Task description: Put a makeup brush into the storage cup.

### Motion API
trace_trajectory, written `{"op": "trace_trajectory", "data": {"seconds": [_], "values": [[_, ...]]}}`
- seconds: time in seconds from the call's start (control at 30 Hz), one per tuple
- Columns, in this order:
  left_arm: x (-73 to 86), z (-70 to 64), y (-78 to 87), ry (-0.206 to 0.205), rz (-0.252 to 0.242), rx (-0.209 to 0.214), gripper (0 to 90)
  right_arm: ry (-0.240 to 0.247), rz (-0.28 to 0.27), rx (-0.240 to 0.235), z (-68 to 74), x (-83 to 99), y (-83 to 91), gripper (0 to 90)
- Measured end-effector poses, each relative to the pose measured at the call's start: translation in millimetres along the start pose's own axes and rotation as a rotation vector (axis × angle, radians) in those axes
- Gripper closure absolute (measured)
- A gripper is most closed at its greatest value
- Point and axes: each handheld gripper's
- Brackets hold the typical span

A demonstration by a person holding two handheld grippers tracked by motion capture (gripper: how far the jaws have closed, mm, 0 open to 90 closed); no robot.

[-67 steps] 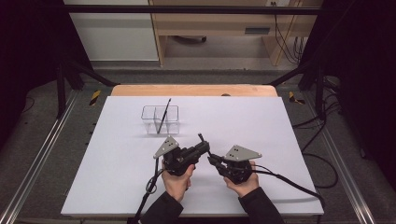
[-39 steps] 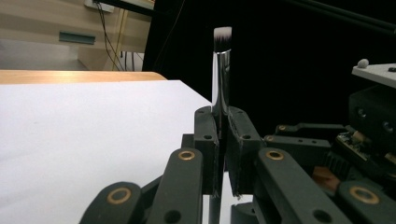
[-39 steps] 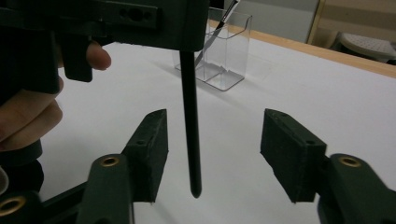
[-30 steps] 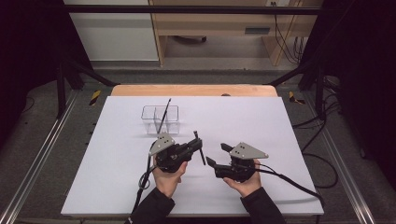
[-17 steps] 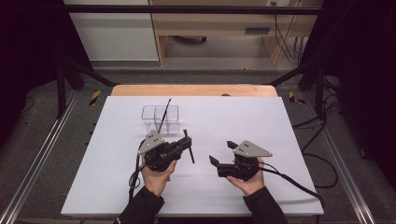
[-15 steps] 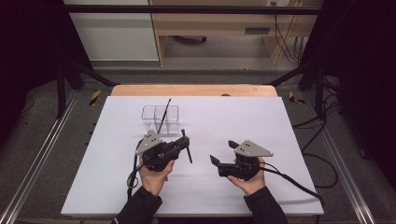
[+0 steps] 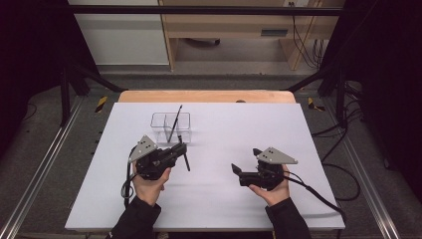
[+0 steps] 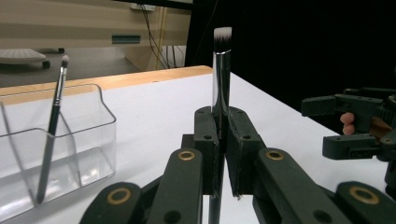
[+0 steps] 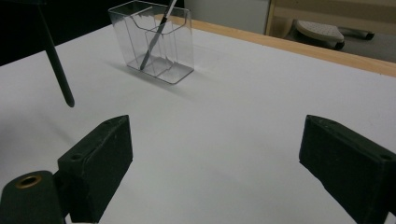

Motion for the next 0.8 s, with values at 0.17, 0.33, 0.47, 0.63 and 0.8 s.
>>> {"op": "trace_trajectory", "data": {"seconds": [0.17,0.33,0.47,0.63,0.8], "values": [[0.9,6.7,2.4,-0.015,0.029,-0.019,83.1,-0.019,0.022,0.014,-6.0,1.8,2.5,8.3],[1.9,10.3,4.2,-0.032,0.044,-0.036,83.1,-0.024,0.037,0.029,-9.6,2.5,4.9,7.3],[1.6,12.2,4.3,-0.056,0.062,-0.055,83.1,-0.025,0.039,0.042,-11.7,2.9,7.1,7.0],[-0.5,16.2,5.5,-0.056,0.070,-0.070,83.1,-0.045,0.037,0.048,-16.2,3.8,10.4,6.6],[-4.9,20.4,8.5,-0.057,0.069,-0.080,83.1,-0.055,0.037,0.061,-20.2,4.7,13.1,6.1]]}}
Point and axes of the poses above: each handheld gripper's, and its own axes: y roughly backward along the jaws, x roughly out of its underside, z roughly to its left, and after that the axes turned 10 degrees about -x, right-handed
